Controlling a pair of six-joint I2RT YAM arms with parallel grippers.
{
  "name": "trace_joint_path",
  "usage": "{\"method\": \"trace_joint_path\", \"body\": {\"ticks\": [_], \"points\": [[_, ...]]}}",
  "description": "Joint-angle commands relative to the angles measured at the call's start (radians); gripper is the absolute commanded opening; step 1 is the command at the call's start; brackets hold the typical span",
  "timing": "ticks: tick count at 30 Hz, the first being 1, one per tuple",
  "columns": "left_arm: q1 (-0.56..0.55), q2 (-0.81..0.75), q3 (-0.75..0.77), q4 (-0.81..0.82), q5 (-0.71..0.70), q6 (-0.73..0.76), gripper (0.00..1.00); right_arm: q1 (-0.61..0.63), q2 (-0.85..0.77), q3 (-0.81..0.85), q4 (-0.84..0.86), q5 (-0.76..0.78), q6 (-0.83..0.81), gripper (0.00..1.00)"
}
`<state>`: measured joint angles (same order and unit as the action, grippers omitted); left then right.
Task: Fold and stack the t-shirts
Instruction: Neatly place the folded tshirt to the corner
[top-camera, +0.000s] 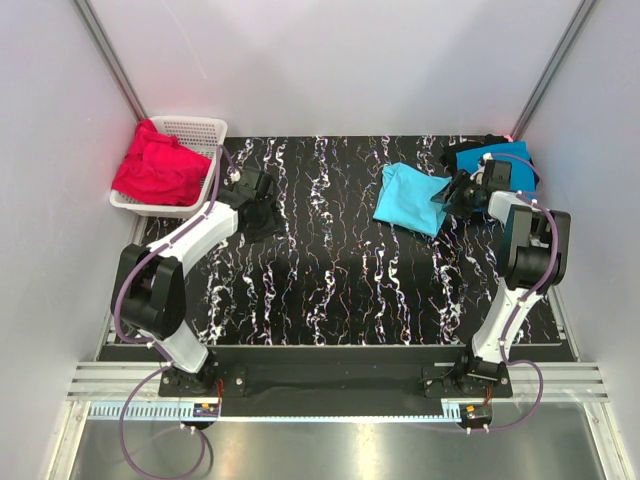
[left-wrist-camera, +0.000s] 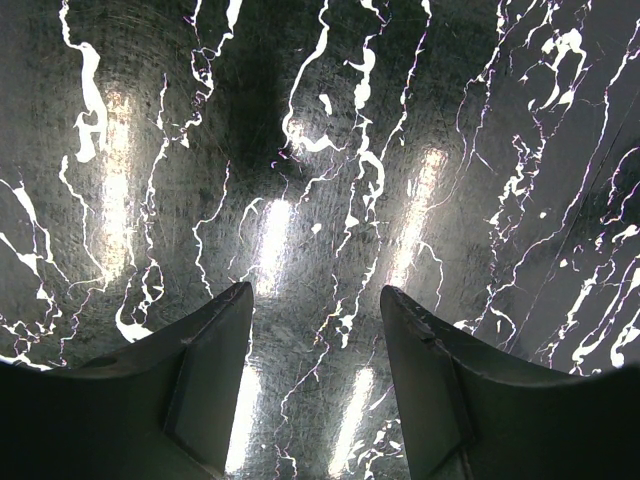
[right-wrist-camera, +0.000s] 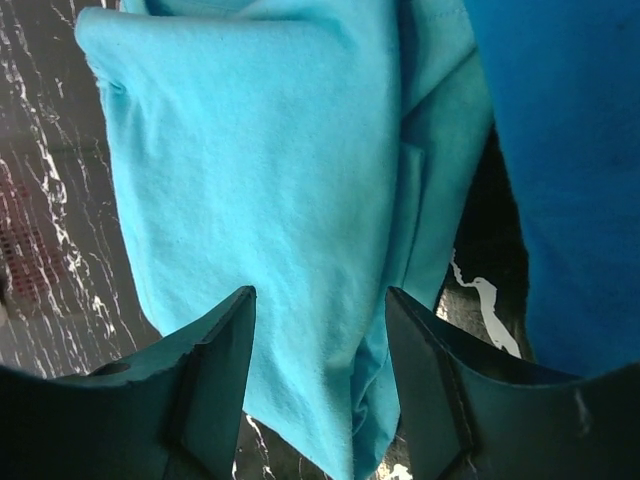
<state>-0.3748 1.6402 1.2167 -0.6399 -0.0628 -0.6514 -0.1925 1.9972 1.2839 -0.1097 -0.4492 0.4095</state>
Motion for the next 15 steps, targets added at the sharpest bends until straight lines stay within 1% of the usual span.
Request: {"method": "trace_joint_path", "body": {"ticks": [1,4,6,15], "points": [[0.004,-0.010,0.007,0.025,0.017,0.013,0.60,0.005,-0.001,0.029,-0.007,0.031,-0.024,0.62],[0.004,-0.005,0.007,0.028,0.018,0.012,0.60,0.004,-0.009,0.037,-0.056,0.111,-0.058,0.63],[0.004,-0.002,0.007,0.028,0.020,0.009,0.60,0.004,0.003,0.054,-0.088,0.127,-0.072,0.63],[0.002,-0.008,0.006,0.029,0.018,0.007,0.60,0.004,0.049,0.088,-0.130,0.112,-0.067,0.63]]}}
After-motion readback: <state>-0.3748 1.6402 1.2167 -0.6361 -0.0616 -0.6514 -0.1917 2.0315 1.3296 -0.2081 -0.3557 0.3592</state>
